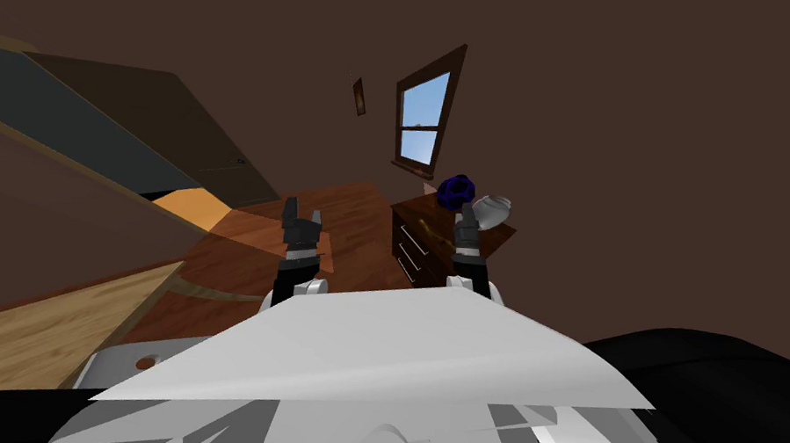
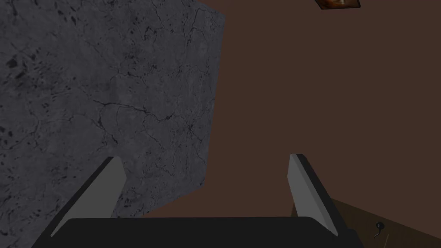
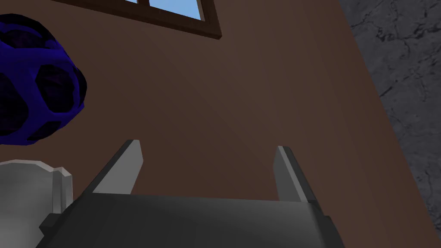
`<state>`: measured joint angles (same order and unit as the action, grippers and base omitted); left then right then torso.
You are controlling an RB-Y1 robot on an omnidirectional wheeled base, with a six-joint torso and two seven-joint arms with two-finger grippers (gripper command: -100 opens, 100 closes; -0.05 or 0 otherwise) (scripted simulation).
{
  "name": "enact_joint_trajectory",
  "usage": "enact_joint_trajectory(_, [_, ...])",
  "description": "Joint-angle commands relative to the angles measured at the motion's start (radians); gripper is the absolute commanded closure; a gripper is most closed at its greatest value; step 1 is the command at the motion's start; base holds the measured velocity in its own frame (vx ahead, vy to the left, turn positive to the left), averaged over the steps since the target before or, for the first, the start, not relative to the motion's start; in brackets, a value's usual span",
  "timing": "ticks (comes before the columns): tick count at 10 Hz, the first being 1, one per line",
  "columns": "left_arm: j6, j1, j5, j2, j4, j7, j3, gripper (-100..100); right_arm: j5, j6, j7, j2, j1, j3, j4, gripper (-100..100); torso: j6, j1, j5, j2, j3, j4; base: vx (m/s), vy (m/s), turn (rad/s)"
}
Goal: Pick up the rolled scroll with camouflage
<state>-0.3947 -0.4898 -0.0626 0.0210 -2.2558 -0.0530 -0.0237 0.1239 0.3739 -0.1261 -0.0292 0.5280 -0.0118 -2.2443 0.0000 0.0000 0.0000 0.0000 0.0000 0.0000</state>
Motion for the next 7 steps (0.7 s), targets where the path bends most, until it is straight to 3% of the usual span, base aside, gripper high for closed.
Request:
enact_joint_trajectory(1, [0.0, 0.0, 0.0, 0.0, 0.0, 0.0, 0.0, 0, 0.005, -0.005, 0.001, 0.028, 0.002, 0.001, 0.005, -100, 0.0, 0.0, 0.0, 0.0, 0.0, 0.0, -0.008, 0.023, -0.003])
enact_joint_trajectory(3, [0.0, 0.0, 0.0, 0.0, 0.0, 0.0, 0.0, 0, 0.016, -0.016, 0.001, 0.079, 0.011, 0.003, 0.017, -100, 0.0, 0.004, 0.001, 0.002, 0.001, 0.0, -0.036, 0.089, -0.005])
enact_joint_trajectory(7, [0.0, 0.0, 0.0, 0.0, 0.0, 0.0, 0.0, 0, 0.037, -0.044, -0.009, 0.2, 0.061, 0.013, 0.075, -100, 0.0, 0.012, 0.003, 0.003, 0.002, 0.001, -0.041, 0.177, 0.005])
